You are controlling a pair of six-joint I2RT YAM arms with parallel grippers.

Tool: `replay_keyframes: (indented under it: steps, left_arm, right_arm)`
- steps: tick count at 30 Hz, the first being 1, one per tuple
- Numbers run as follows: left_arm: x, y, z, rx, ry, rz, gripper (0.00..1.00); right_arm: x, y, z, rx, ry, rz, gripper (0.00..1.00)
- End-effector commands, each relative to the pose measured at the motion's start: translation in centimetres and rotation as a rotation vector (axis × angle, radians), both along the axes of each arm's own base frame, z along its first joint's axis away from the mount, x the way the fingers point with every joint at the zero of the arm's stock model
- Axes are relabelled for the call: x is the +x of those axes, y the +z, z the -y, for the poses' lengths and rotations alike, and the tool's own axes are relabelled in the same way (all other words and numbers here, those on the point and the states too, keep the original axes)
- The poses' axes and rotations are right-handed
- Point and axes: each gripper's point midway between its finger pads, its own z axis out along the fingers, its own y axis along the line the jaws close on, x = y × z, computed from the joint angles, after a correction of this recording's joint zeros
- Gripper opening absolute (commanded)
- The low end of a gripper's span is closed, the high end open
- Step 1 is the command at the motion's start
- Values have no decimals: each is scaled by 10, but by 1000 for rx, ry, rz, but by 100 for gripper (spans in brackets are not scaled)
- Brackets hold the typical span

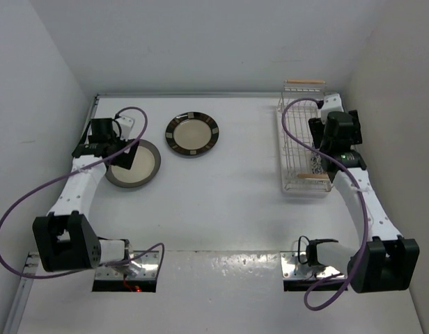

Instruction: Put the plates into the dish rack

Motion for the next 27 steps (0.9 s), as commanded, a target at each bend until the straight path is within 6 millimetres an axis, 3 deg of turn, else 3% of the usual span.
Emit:
replay_keyframes:
  steps: [1, 2, 4, 5, 6, 7, 8, 11, 14, 18, 21, 22, 24, 25, 27]
  left_arm:
    - [-2, -31, -14, -83, 42, -126, 100]
    - [-2, -33, -22, -136, 61, -148, 100]
    - [-2, -59, -31, -211, 96, -243, 100]
    - [-3, -59, -44, -244, 130, -263, 100]
    - [-1, -66, -44, -294, 127, -282, 100]
    - [-1, -83, -46, -336, 136, -333, 100]
    - [2, -85, -53, -362, 137, -334, 100]
    - [10, -103, -46, -462, 104, -372, 100]
    - [22, -119, -39, -528, 79, -399, 96]
    - [25, -148, -34, -618, 86, -471, 77]
    - [17, -162, -26, -666, 61, -539, 51]
    - [14, -169, -19, -705, 57, -564, 31]
    - [9, -170, -17, -734, 38, -577, 6]
    - [11, -169, -14, -746, 16, -568, 0]
    - [8, -156, -9, -752, -40, -550, 0]
  right_arm:
    - [11, 45, -2, 28, -10, 112, 89]
    - [12, 43, -4, 43, -10, 104, 90]
    - [14, 65, -5, 66, -12, 148, 93]
    - [14, 63, -9, 83, 0, 131, 95]
    - [16, 86, -11, 120, 0, 188, 95]
    - [14, 84, -15, 132, 10, 170, 96]
    - [15, 86, -23, 160, 52, 167, 96]
    - [12, 98, -47, 223, 143, 203, 96]
    - [7, 86, -68, 251, 205, 185, 96]
    - [-1, 72, -85, 272, 243, 163, 96]
    - [-9, 64, -102, 287, 291, 147, 97]
    - [-11, 57, -106, 294, 296, 131, 97]
    - [-14, 55, -117, 309, 327, 120, 97]
    - [-15, 50, -123, 327, 348, 107, 97]
    - [-18, 37, -146, 393, 409, 63, 95]
